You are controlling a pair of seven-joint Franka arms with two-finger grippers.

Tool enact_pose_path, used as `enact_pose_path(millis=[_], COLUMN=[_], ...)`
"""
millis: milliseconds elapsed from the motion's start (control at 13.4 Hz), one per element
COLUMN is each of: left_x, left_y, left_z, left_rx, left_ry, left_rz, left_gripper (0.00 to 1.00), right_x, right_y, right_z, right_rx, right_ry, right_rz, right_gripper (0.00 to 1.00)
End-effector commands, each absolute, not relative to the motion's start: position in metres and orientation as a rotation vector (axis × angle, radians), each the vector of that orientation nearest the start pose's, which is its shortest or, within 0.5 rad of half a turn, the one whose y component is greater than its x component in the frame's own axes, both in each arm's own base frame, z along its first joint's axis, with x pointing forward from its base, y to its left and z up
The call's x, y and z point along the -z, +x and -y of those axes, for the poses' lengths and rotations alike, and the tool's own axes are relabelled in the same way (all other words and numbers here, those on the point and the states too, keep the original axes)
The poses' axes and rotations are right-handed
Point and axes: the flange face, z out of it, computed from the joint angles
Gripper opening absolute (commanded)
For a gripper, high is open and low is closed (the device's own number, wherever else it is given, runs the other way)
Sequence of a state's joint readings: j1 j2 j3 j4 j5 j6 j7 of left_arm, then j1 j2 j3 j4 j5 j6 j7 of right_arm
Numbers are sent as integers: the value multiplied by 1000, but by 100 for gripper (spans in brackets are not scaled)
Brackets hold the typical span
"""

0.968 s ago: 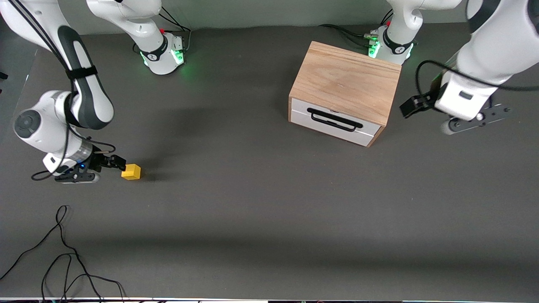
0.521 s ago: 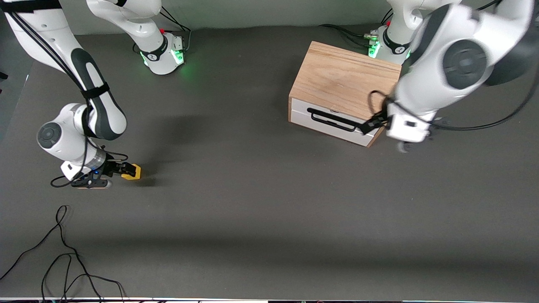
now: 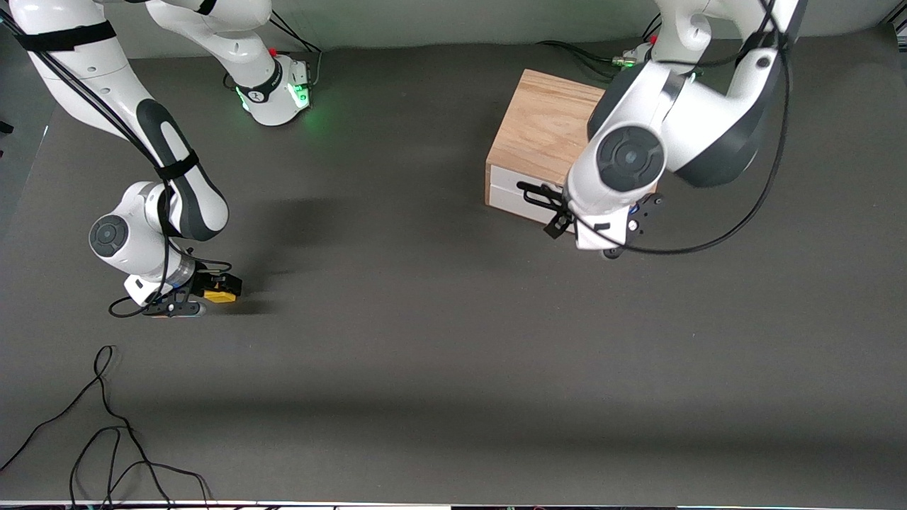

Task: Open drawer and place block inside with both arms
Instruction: 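Reach the right gripper to the yellow cube while the left gripper reaches the handle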

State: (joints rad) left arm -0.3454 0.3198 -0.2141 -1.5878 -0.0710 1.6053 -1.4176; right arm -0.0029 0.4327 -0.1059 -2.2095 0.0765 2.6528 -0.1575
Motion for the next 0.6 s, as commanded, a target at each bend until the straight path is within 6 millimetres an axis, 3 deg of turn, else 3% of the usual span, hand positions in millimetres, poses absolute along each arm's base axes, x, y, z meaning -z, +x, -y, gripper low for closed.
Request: enact_pose_path(millis=[0, 149, 298, 521], left_x=[-412, -384, -366, -330], left_y=[527, 525, 520, 502], left_z=[331, 329, 328, 344], left_rx=[-406, -405, -411, -400], left_ry=[-2606, -2510, -2472, -2440], left_rz=[1309, 1426, 1451, 1469], left_gripper=[100, 100, 100, 100], right_x=[-184, -183, -184, -187], right_y=[550, 550, 550, 553], right_z=[62, 62, 62, 62], right_rx=[36, 31, 28, 38], right_ry=[-3144, -3143, -3143, -3143], right_rz=[16, 16, 16, 31], right_gripper=[82, 49, 30, 28])
